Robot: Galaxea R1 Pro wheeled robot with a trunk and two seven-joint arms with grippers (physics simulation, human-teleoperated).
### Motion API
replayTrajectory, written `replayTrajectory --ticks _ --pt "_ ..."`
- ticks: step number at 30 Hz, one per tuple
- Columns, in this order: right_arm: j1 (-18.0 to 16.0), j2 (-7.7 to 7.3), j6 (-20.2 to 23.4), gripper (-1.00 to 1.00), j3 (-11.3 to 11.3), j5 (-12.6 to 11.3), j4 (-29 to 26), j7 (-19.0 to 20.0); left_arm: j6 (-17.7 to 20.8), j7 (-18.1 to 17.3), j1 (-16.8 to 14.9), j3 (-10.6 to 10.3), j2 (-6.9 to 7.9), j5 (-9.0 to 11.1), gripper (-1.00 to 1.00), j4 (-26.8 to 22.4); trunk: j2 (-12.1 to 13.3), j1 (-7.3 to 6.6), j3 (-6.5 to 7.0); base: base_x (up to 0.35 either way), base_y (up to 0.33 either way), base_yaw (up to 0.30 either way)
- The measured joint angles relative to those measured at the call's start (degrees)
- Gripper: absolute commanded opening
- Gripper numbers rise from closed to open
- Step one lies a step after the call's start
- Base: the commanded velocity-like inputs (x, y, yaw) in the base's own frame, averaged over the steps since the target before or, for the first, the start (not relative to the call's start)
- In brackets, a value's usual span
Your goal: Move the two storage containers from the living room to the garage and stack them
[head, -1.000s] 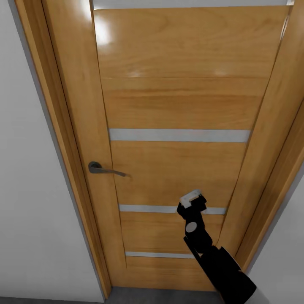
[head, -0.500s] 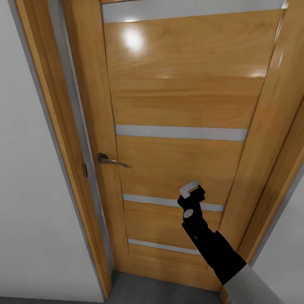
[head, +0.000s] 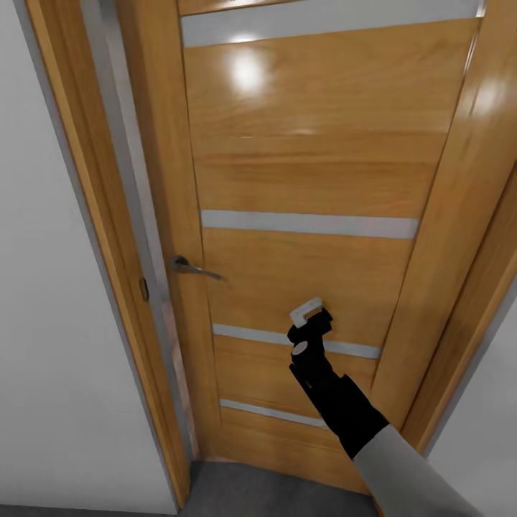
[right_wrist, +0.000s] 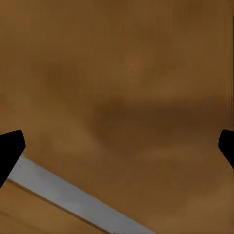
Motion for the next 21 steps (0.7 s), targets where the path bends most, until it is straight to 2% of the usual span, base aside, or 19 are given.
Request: replayTrajectory --ticks 9,10,11,13,21 --pt "-3.66 2.38 3.26 1.00 -0.03 0.19 3.45 -0.01 -0.01 0.00 0.00 0.01 0.00 0.00 1.00 -0.01 0.00 0.00 0.00 0.000 0.000 0.000" --pt "-4.30 2.63 3.35 1.00 0.01 0.21 4.25 -0.01 -0.02 0.00 0.00 0.03 0.00 0.00 1.00 0.00 0.00 0.00 0.00 0.000 0.000 0.000" --pt "-6.26 4.01 3.61 1.00 -0.03 0.85 8.26 -0.19 0.00 0.00 0.00 -0.03 0.00 0.00 1.00 0.00 0.00 0.00 0.00 0.000 0.000 0.000" --pt "-6.98 4.61 3.20 1.00 0.02 0.13 10.31 -0.02 -0.01 0.00 0.00 -0.02 0.00 0.00 1.00 0.01 0.00 0.00 0.00 0.000 0.000 0.000" --pt "-7.70 5.10 5.03 1.00 0.02 0.24 11.62 -0.05 -0.02 0.00 0.00 -0.02 0.00 0.00 1.00 0.01 0.00 0.00 0.00 0.000 0.000 0.000"
